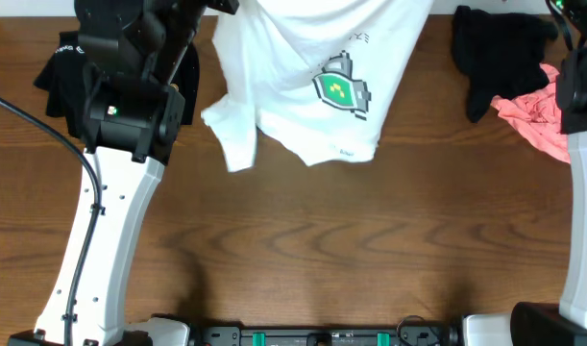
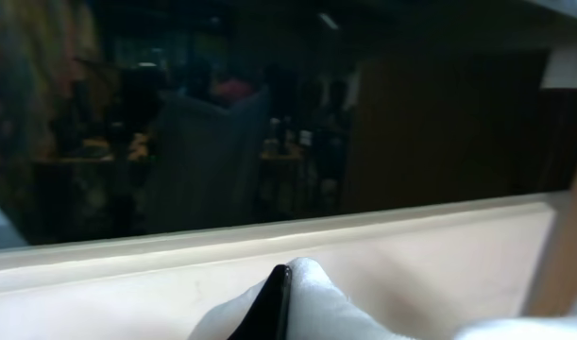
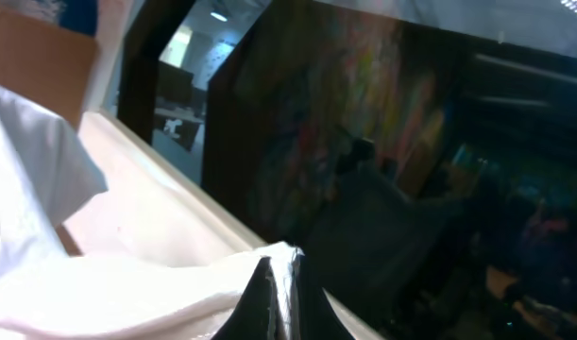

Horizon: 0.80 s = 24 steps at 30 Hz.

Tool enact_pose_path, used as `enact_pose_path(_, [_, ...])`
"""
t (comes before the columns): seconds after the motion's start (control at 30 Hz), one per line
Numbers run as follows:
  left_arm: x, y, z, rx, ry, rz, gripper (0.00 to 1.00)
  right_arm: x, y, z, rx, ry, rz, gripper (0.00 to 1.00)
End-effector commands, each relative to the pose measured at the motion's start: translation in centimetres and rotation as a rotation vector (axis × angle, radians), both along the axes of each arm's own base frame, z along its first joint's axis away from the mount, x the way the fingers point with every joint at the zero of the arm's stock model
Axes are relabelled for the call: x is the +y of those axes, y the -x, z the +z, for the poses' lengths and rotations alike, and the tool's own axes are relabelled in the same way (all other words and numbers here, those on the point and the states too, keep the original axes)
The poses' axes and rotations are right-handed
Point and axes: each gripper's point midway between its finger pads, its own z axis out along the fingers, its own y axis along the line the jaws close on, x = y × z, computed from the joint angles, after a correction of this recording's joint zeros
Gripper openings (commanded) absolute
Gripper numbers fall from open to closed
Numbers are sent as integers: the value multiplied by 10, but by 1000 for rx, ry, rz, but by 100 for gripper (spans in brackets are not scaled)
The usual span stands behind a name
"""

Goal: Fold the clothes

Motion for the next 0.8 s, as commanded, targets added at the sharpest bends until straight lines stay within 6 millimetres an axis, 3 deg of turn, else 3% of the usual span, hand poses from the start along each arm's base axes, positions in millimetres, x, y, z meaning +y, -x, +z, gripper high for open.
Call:
enact_pose_path(0.0, [24,-8,9,-31,15,141,6,-9,-26,-6,0,-23,-80,1])
enact_pose_path(0.27, [38,-11,30,-142,34,230,6,-27,-70,-10,-86,-67,-193,1])
enact_pose_path(0.5, [37,-16,31,-166,42,229,6,-37,-75,4,-185,-98,-245,1])
enact_pose_path(0.6, [34,-20,18,-113,23,222,6,-32,-81,-15,-97,-79,-220,1])
enact_pose_path(0.77, [30,-32,-37,107,-52,213,6,-30,-93,-74,189,-51,-211,1])
